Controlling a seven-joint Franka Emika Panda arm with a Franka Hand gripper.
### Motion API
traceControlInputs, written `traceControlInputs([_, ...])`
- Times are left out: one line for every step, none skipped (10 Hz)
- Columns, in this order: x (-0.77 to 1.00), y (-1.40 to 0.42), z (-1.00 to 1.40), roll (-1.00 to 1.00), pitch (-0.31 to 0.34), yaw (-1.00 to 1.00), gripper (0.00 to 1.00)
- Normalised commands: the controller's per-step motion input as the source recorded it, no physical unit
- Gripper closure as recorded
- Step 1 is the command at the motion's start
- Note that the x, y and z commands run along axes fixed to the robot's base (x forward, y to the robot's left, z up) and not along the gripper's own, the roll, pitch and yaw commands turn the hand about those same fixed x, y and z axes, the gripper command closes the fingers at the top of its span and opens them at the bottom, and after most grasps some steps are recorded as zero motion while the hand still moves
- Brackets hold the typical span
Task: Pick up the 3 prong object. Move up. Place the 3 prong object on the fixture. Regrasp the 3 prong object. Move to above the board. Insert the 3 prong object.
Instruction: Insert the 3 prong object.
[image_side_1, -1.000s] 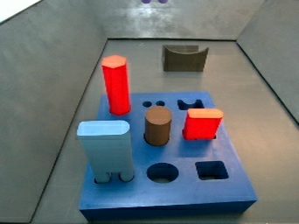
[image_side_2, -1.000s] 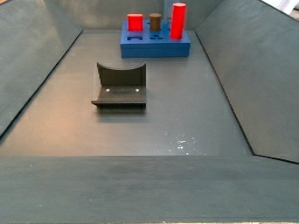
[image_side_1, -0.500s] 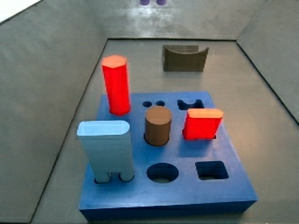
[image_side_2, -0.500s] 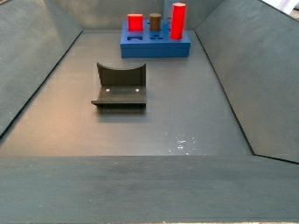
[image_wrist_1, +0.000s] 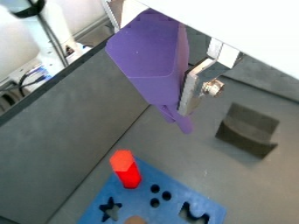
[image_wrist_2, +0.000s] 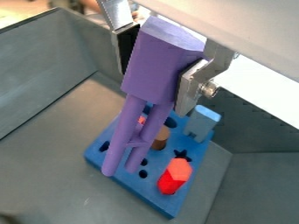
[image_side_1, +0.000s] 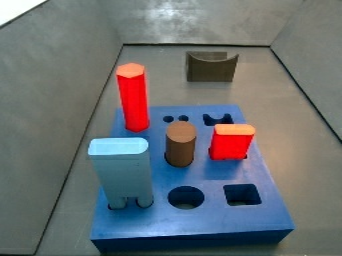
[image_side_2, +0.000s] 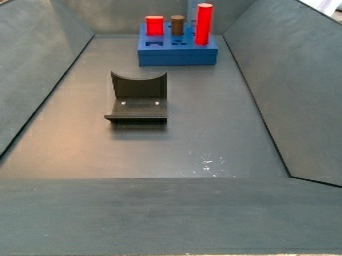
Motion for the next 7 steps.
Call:
traceControlInputs([0.01, 0.00, -0.17, -0.35, 0.044, -0.63, 1.00])
traceControlInputs([0.06, 0.00, -0.33, -0.29, 0.000, -0.70, 1.00])
traceControlInputs([0.01, 0.00, -0.33, -0.31, -0.033, -0.73, 1.00])
traceControlInputs([0.00, 0.00, -0.31, -0.32, -0.061, -0.72, 1.00])
traceControlInputs([0.00, 0.00, -0.32, -0.30, -0.090, -0.76, 1.00])
traceControlInputs([0.00, 0.00, -0.41, -0.30, -0.043, -0.72, 1.00])
traceControlInputs([0.00, 0.00, -0.44, -0.26, -0.027, -0.72, 1.00])
